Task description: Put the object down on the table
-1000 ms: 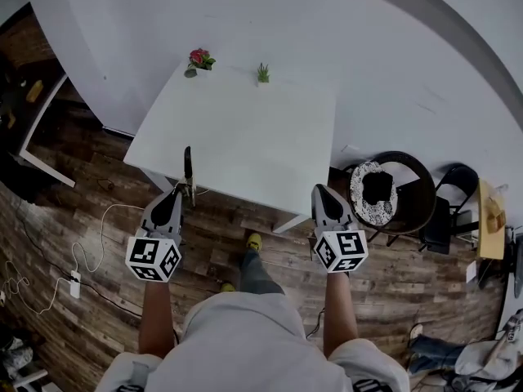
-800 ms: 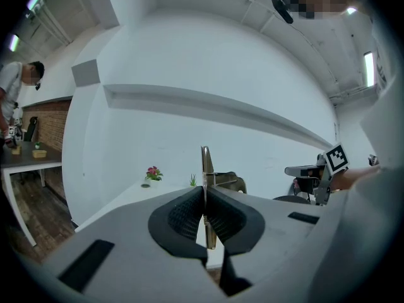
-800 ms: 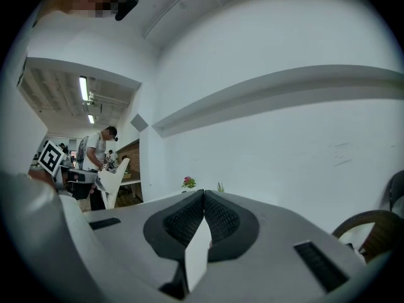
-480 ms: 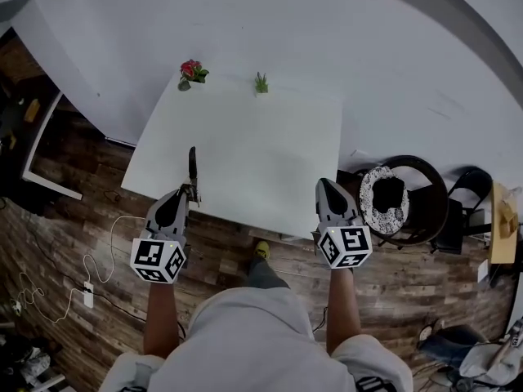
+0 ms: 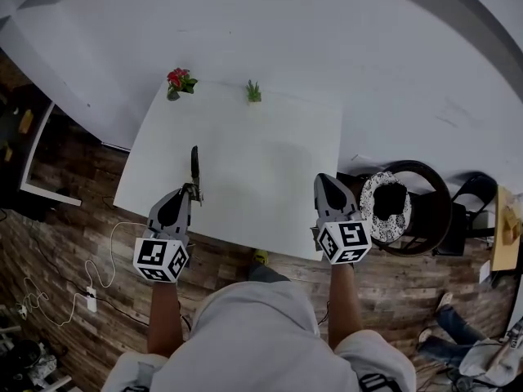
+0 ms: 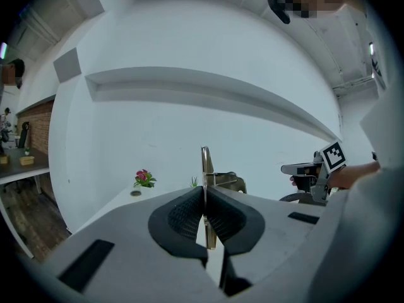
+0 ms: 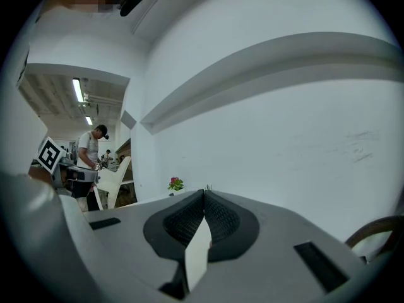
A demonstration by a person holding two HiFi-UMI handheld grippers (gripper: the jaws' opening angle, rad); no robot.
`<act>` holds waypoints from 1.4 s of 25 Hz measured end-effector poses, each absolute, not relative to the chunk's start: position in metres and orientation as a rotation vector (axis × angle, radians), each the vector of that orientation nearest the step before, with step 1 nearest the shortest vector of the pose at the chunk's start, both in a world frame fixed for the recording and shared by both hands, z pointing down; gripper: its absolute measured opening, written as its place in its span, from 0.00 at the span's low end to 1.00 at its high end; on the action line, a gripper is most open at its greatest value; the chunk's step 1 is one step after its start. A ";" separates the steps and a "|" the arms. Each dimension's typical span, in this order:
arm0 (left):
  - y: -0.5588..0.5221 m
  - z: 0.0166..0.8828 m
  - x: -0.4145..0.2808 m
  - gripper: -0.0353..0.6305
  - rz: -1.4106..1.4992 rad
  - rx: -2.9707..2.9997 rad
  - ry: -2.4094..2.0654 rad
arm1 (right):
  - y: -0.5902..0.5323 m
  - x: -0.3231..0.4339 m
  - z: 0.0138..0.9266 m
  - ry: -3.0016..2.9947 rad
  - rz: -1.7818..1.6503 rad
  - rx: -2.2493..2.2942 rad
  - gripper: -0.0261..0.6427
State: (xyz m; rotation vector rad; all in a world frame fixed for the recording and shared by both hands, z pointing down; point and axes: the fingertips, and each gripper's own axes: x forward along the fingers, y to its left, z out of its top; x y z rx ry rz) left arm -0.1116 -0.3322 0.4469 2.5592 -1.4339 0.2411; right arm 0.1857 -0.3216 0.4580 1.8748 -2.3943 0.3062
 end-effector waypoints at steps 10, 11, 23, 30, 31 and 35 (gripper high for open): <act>-0.359 0.452 -0.073 0.09 0.316 2.564 -1.434 | -0.350 0.217 0.465 -2.434 0.359 1.859 0.05; -0.360 0.452 -0.072 0.09 0.334 2.567 -1.436 | -0.351 0.218 0.465 -2.442 0.366 1.856 0.05; -0.371 0.446 -0.063 0.09 0.457 2.663 -1.405 | -0.348 0.217 0.469 -2.432 0.408 1.886 0.05; -0.393 0.448 -0.073 0.09 0.498 2.740 -1.355 | -0.349 0.200 0.465 -2.392 0.380 1.930 0.05; -0.397 0.449 -0.073 0.09 0.511 2.750 -1.349 | -0.351 0.198 0.465 -2.385 0.379 1.937 0.05; -0.411 0.451 -0.076 0.09 0.559 2.800 -1.313 | -0.357 0.189 0.463 -2.372 0.383 1.973 0.05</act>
